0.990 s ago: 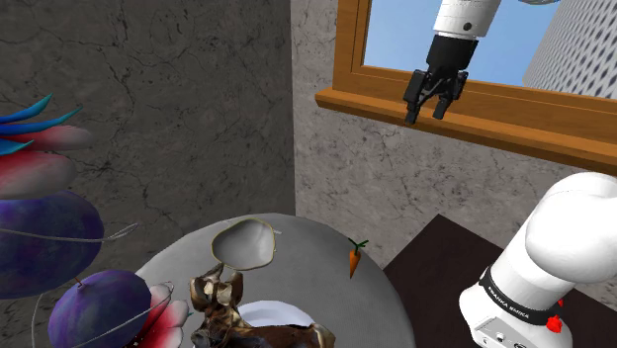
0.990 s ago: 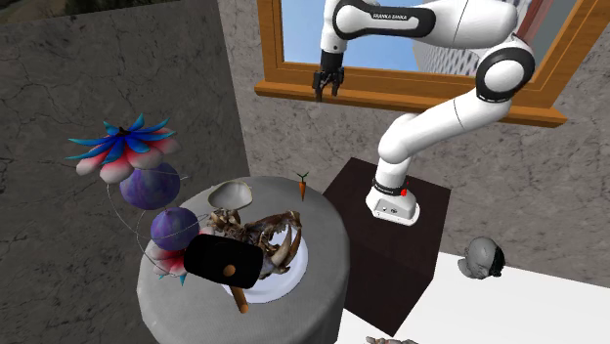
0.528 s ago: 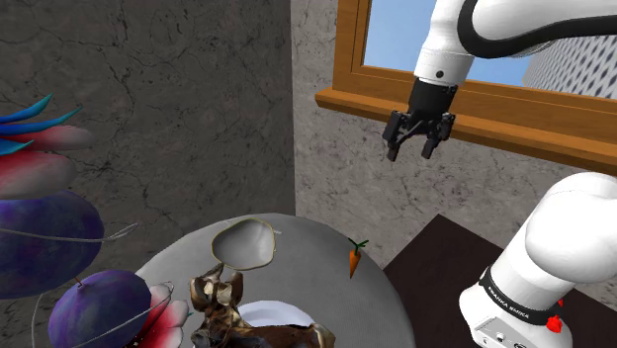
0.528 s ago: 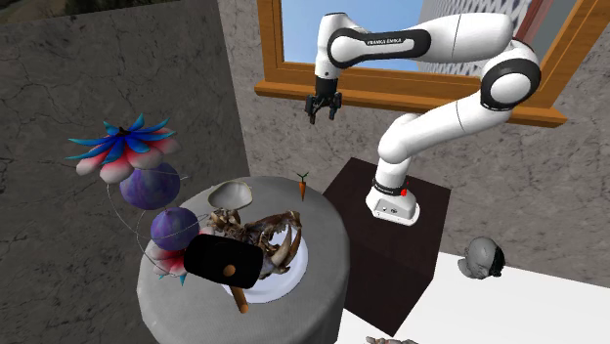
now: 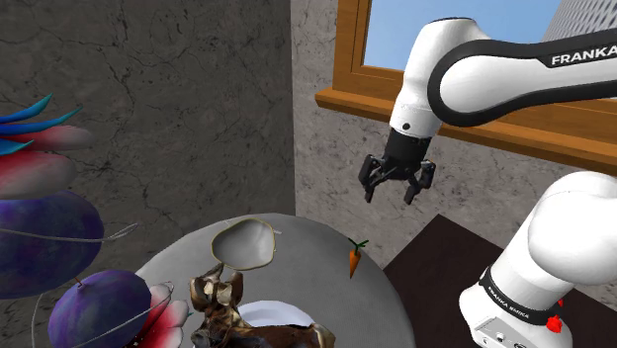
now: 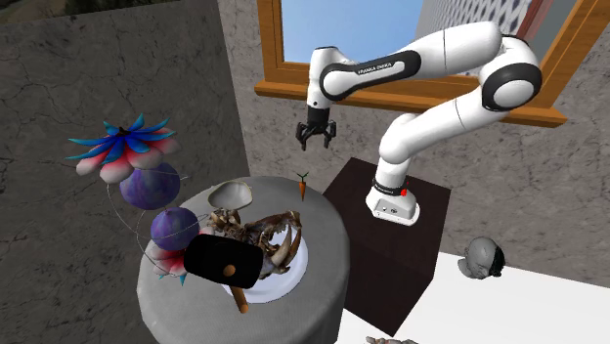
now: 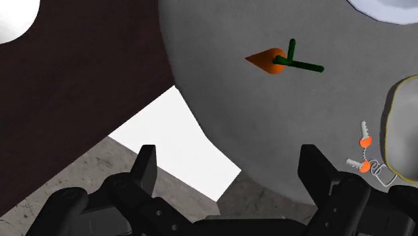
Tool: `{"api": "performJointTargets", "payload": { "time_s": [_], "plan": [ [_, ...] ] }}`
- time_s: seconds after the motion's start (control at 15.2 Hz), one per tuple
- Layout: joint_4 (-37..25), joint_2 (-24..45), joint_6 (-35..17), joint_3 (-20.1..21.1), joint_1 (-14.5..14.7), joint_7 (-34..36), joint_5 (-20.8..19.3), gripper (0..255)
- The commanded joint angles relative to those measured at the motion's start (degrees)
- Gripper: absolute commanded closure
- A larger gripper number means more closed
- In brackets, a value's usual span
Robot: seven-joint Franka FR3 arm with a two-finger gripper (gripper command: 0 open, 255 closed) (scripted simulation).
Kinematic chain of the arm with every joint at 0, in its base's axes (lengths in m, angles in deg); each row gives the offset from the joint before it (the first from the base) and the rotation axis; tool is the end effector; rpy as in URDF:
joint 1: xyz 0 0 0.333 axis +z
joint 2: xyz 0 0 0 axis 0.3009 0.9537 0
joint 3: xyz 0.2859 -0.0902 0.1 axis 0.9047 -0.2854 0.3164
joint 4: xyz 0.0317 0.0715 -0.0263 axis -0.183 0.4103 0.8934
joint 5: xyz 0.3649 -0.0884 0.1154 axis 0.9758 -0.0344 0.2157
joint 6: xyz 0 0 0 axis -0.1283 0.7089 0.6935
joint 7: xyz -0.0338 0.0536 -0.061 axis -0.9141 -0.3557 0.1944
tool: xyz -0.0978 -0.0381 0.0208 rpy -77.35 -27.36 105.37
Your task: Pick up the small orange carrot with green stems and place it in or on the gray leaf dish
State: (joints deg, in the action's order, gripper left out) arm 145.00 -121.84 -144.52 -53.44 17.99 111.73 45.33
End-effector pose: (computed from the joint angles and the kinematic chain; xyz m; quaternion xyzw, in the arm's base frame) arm 0.2758 0.1065 0.4238 -0.9467 0.3106 0.0326 0.0784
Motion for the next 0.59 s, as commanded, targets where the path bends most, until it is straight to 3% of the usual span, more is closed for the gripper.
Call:
{"api": "performJointTargets", "payload": {
  "time_s": [0.0, 0.4, 0.53],
  "plan": [
    [1.5, 1.8, -3.5, 3.0, 1.0, 4.1, 3.6, 0],
    [2.7, 12.4, -16.5, 12.3, 3.2, 14.5, 14.2, 0],
    [2.9, 14.2, -18.6, 13.3, 3.4, 14.9, 15.3, 0]
  ]
}}
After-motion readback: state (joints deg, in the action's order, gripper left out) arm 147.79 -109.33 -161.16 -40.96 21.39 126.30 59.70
